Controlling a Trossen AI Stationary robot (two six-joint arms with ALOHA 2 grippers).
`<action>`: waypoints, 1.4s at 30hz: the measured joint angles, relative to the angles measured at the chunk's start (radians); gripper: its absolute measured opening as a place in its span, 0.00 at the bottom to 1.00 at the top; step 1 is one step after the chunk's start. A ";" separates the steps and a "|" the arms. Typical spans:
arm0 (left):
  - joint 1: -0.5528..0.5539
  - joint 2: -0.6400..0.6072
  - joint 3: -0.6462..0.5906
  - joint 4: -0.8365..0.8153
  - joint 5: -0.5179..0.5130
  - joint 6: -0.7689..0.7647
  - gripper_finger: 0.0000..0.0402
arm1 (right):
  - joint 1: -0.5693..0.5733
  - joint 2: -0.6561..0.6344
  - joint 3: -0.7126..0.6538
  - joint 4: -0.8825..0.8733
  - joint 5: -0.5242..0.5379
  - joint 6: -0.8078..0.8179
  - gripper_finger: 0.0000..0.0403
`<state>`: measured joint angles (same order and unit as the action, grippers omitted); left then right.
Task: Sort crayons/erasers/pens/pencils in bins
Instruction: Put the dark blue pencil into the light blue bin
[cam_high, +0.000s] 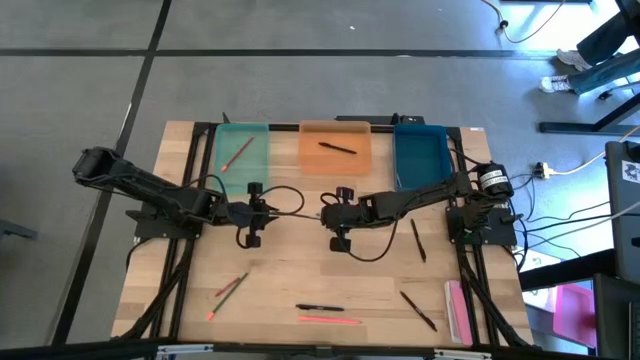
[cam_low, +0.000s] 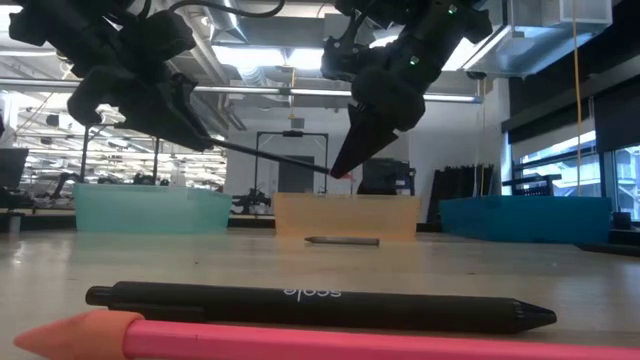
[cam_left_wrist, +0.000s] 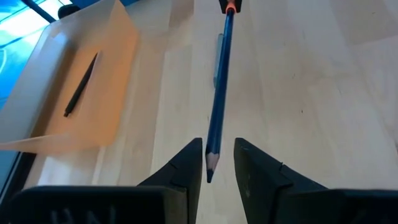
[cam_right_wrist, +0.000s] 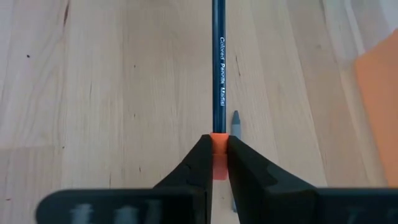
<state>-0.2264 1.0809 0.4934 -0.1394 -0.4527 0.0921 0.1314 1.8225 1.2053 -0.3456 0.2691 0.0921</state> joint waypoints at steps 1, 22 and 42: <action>0.000 0.000 0.000 0.000 -0.001 0.000 0.20 | 0.000 0.000 0.000 0.001 0.000 0.000 0.11; 0.000 0.000 0.000 0.002 0.011 0.023 0.01 | 0.000 0.000 0.000 0.002 0.001 0.008 0.11; 0.000 0.000 0.000 -0.009 0.025 -0.068 0.01 | 0.000 0.000 0.000 -0.049 0.000 0.051 0.34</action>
<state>-0.2265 1.0809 0.4931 -0.1483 -0.4280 0.0242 0.1311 1.8225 1.2057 -0.3942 0.2695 0.1429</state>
